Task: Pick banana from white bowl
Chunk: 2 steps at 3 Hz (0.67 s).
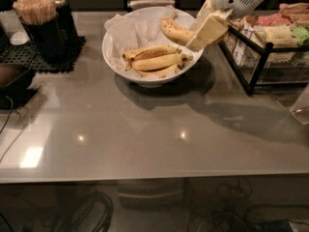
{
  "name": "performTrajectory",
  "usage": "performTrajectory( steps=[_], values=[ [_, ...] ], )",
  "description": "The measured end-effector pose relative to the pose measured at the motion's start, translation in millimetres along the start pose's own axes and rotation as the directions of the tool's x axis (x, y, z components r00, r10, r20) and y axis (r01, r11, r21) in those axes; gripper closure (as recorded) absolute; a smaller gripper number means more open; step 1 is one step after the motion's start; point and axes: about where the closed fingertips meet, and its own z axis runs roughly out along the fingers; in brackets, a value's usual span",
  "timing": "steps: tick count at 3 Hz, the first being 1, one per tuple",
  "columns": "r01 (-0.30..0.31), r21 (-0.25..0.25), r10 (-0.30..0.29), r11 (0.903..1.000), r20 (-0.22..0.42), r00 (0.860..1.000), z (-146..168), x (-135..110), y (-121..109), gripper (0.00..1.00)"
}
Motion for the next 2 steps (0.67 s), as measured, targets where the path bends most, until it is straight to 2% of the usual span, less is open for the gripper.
performTrajectory(
  steps=[1,2],
  values=[
    [0.010,-0.077,0.000,0.9970,0.121,0.993,-23.6,-0.2,35.3,1.00],
    [-0.042,-0.063,0.054,0.9971,0.201,0.978,-45.6,13.1,44.1,1.00]
  ],
)
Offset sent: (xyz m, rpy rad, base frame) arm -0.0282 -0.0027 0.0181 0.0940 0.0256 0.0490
